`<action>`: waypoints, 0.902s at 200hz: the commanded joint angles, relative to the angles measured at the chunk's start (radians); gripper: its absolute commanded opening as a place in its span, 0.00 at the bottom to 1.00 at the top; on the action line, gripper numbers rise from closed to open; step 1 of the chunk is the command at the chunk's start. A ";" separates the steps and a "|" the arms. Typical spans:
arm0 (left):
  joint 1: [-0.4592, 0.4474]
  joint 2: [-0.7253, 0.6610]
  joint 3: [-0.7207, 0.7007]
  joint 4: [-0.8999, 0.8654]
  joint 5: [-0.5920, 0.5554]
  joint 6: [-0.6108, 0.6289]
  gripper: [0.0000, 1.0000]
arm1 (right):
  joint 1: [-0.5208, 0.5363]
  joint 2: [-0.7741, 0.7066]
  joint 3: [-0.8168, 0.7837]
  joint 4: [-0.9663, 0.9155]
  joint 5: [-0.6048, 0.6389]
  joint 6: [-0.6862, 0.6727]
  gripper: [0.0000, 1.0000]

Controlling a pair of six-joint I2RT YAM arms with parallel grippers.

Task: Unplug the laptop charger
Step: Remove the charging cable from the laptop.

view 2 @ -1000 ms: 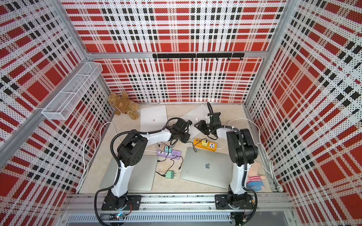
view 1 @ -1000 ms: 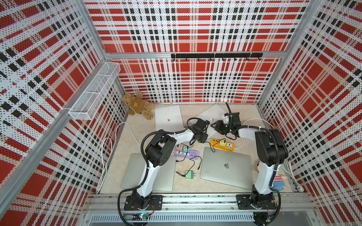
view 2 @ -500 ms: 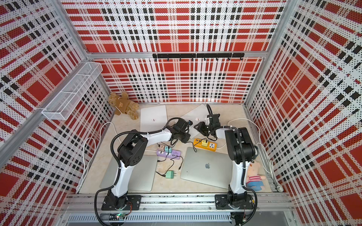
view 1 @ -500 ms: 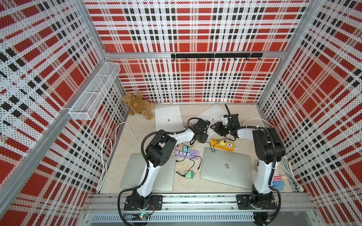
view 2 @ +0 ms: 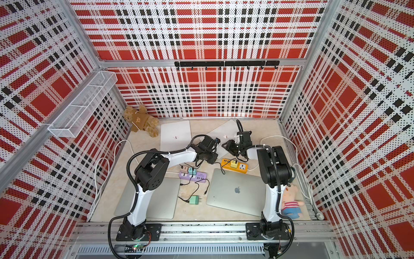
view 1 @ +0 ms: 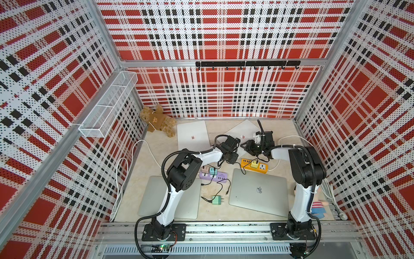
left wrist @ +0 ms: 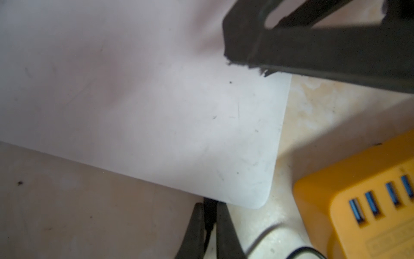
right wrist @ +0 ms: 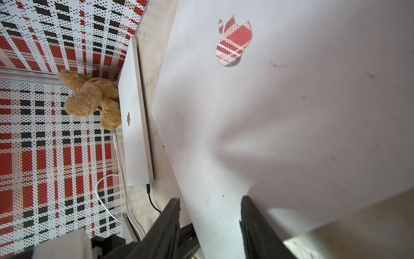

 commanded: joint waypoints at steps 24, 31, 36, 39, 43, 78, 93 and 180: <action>-0.017 0.007 0.013 -0.099 -0.046 0.055 0.09 | -0.004 0.020 -0.029 -0.047 0.045 -0.005 0.48; -0.010 0.008 0.014 -0.101 -0.036 0.041 0.09 | -0.004 0.021 -0.027 -0.051 0.046 -0.006 0.48; -0.007 0.010 0.012 -0.101 -0.031 0.025 0.09 | -0.004 0.022 -0.026 -0.052 0.045 -0.005 0.48; -0.004 0.010 0.011 -0.099 -0.027 0.014 0.09 | -0.004 0.022 -0.026 -0.052 0.045 -0.006 0.48; 0.000 0.010 0.012 -0.101 -0.019 0.002 0.09 | -0.004 0.022 -0.027 -0.054 0.046 -0.006 0.48; 0.027 0.001 0.001 -0.076 0.046 -0.054 0.09 | -0.004 0.022 -0.024 -0.056 0.044 -0.009 0.47; 0.009 -0.007 0.003 -0.076 -0.004 -0.012 0.09 | -0.003 0.022 -0.024 -0.056 0.046 -0.011 0.47; 0.025 -0.014 -0.010 -0.081 0.047 -0.070 0.09 | 0.002 0.018 -0.019 -0.077 0.053 -0.026 0.47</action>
